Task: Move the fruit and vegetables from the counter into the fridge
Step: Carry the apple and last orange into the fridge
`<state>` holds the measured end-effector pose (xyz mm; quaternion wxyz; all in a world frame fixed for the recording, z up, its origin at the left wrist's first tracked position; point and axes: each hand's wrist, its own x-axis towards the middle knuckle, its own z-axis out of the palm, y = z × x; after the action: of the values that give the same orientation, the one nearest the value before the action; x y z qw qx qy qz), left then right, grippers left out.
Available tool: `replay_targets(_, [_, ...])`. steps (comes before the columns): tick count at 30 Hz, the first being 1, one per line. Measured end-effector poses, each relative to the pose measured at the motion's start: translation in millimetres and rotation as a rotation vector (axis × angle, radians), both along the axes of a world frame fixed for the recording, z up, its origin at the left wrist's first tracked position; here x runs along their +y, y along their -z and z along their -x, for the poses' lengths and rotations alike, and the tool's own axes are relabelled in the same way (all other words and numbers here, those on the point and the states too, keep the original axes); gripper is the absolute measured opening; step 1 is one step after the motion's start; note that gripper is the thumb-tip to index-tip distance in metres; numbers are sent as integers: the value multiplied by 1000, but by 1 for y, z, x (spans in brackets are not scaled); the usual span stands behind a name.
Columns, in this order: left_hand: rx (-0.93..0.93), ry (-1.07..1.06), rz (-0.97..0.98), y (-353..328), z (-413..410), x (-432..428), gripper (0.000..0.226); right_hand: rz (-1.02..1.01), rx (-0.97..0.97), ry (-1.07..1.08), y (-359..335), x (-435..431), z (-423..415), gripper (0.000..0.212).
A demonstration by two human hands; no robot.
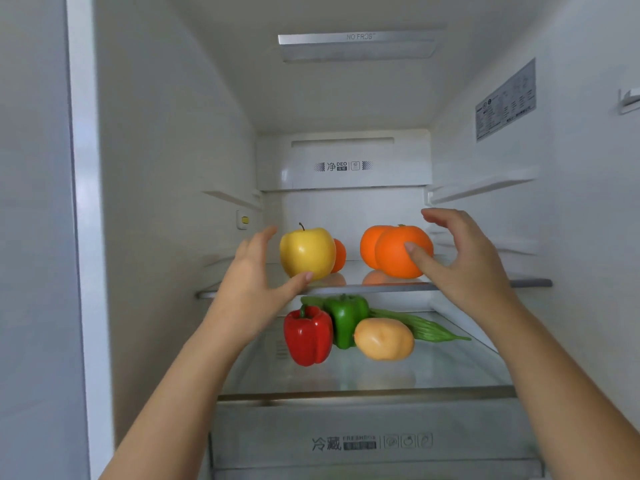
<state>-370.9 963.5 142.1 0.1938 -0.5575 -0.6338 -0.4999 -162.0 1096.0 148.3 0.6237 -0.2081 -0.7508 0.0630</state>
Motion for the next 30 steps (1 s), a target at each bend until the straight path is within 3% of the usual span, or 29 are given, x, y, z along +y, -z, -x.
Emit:
replay_targets(5, [194, -32, -147, 31, -28, -21, 51, -126, -38, 99, 30, -44, 9, 35])
replay_targets(12, [355, -16, -155, 82, -54, -45, 44, -207, -188, 319, 79, -92, 2, 41])
replay_targets(22, [257, 235, -98, 157, -85, -66, 39, -114, -344, 569, 146, -159, -37, 40])
replay_targets(30, [249, 407, -52, 180, -147, -88, 40, 36, -436, 765, 175, -217, -99, 41])
